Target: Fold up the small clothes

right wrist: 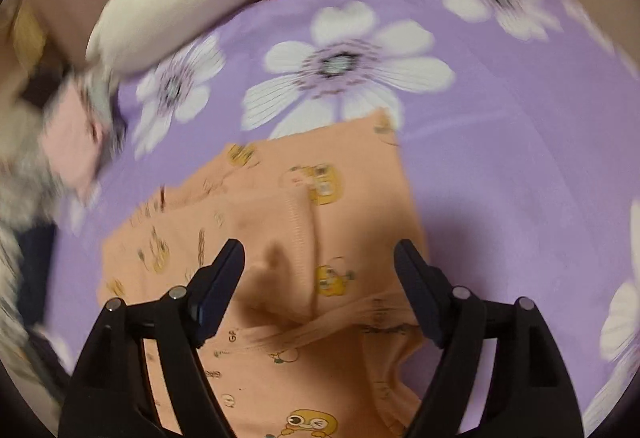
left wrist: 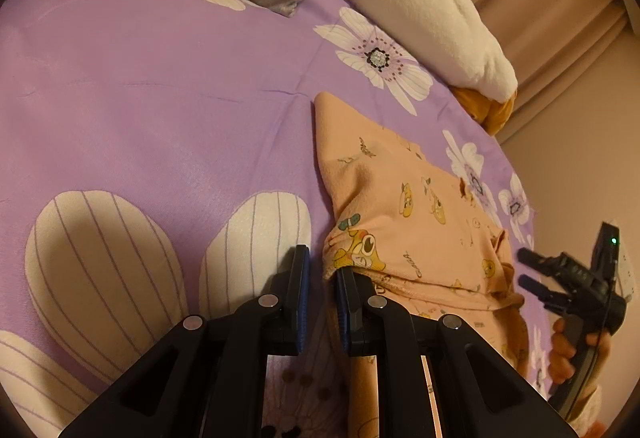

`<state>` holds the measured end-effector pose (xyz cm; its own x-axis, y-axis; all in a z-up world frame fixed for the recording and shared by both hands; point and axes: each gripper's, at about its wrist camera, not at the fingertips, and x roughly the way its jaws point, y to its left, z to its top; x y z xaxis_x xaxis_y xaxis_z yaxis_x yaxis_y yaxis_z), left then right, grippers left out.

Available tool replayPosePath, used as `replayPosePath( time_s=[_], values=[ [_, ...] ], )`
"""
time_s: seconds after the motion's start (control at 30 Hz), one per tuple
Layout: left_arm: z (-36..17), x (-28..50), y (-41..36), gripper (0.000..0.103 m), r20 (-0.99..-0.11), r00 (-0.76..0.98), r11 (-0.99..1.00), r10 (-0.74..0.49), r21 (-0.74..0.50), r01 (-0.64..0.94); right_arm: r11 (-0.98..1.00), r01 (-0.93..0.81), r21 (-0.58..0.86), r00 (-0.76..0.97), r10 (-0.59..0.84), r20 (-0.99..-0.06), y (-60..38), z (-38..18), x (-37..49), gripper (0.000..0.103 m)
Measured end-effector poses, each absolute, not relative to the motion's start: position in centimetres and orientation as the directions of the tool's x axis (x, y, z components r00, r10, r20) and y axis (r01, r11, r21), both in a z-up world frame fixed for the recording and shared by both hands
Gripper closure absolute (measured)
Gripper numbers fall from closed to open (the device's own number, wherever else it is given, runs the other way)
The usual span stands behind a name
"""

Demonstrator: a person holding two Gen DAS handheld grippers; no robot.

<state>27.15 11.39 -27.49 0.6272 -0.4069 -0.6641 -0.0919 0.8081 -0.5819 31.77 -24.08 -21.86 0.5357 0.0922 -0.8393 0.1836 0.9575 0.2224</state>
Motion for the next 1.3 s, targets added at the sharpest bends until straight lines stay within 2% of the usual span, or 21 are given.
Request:
replayPosePath(
  time_s=[0.07,0.1,0.13,0.17,0.2,0.27,0.3,0.37,0.43,0.5,0.57,0.67,0.73,0.77,0.87,0.97,1.07,1.17,1.27,1.3],
  values=[
    [-27.5,27.1,11.5,0.088,-0.662,0.627,0.805,-0.411,-0.587,-0.091,0.984,0.106,0.146,0.503,0.074,-0.861,-21.6,-22.9,32.4,0.028],
    [-27.5,27.1,11.5,0.088,-0.66,0.627,0.803,-0.413,-0.588,-0.091,0.994,0.085,0.073,0.491,0.022,-0.871,-20.6,-23.6,32.9,0.039],
    [-27.5,27.1,11.5,0.088,-0.66,0.627,0.803,-0.414,-0.59,-0.09,0.995,0.098,-0.026,0.487,-0.071,-0.87,-20.1,-24.4,33.3,0.046],
    [-27.5,27.1,11.5,0.088,-0.66,0.627,0.803,-0.414,-0.589,-0.09,0.993,0.101,-0.052,0.487,-0.095,-0.868,-20.0,-24.8,33.3,0.05],
    [-27.5,27.1,11.5,0.088,-0.66,0.627,0.804,-0.413,-0.588,-0.089,0.996,0.092,0.004,0.502,-0.043,-0.864,-20.5,-24.9,33.2,0.06],
    [-27.5,27.1,11.5,0.088,-0.66,0.627,0.803,-0.414,-0.59,-0.09,0.989,0.103,0.104,0.514,0.036,-0.857,-22.2,-24.5,33.0,0.069],
    [-27.5,27.1,11.5,0.088,-0.659,0.627,0.801,-0.416,-0.591,-0.09,0.983,0.128,0.132,0.522,0.046,-0.852,-23.4,-24.0,32.8,0.077],
    [-27.5,27.1,11.5,0.088,-0.659,0.627,0.802,-0.415,-0.591,-0.09,0.978,0.174,0.117,0.535,0.005,-0.845,-24.7,-23.2,32.1,0.073],
    [-27.5,27.1,11.5,0.088,-0.66,0.626,0.802,-0.415,-0.59,-0.09,0.977,0.193,0.086,0.554,-0.037,-0.831,-26.1,-22.6,31.7,0.077],
    [-27.5,27.1,11.5,0.088,-0.66,0.626,0.802,-0.416,-0.591,-0.09,0.973,0.231,-0.013,0.544,-0.14,-0.827,-27.1,-22.7,31.3,0.092],
    [-27.5,27.1,11.4,0.088,-0.659,0.626,0.8,-0.417,-0.593,-0.09,0.961,0.272,-0.056,0.495,-0.19,-0.848,-28.6,-23.8,31.2,0.093],
    [-27.5,27.1,11.5,0.088,-0.657,0.625,0.797,-0.421,-0.597,-0.09,0.943,0.327,0.056,0.477,-0.113,-0.872,-31.4,-25.0,30.4,0.1],
    [-27.5,27.1,11.5,0.088,-0.655,0.626,0.795,-0.423,-0.599,-0.09,0.94,0.33,0.089,0.488,-0.089,-0.868,-31.8,-24.2,30.1,0.093],
    [-27.5,27.1,11.5,0.088,-0.655,0.626,0.795,-0.423,-0.6,-0.09,0.939,0.33,0.1,0.494,-0.081,-0.866,-31.7,-23.7,30.0,0.093],
    [-27.5,27.1,11.5,0.088,-0.658,0.626,0.8,-0.418,-0.594,-0.09,0.944,0.274,0.184,0.577,-0.008,-0.817,-30.4,-21.1,29.6,0.094],
    [-27.4,27.2,11.6,0.088,-0.658,0.626,0.8,-0.419,-0.594,-0.089,0.951,0.153,0.27,0.604,0.126,-0.787,-27.3,-19.9,30.2,0.094],
    [-27.4,27.2,11.5,0.088,-0.658,0.626,0.8,-0.419,-0.594,-0.089,0.946,0.103,0.306,0.529,0.209,-0.823,-24.7,-22.2,31.4,0.095],
    [-27.4,27.1,11.6,0.088,-0.656,0.626,0.796,-0.423,-0.599,-0.09,0.954,0.148,0.261,0.455,0.169,-0.874,-24.2,-25.9,31.9,0.103],
    [-27.4,27.2,11.5,0.088,-0.655,0.625,0.794,-0.424,-0.601,-0.091,0.95,0.159,0.268,0.459,0.169,-0.872,-24.4,-25.3,31.7,0.102],
    [-27.4,27.2,11.5,0.088,-0.657,0.625,0.796,-0.422,-0.598,-0.091,0.949,0.165,0.27,0.451,0.171,-0.876,-24.3,-25.0,31.8,0.093]
  ],
)
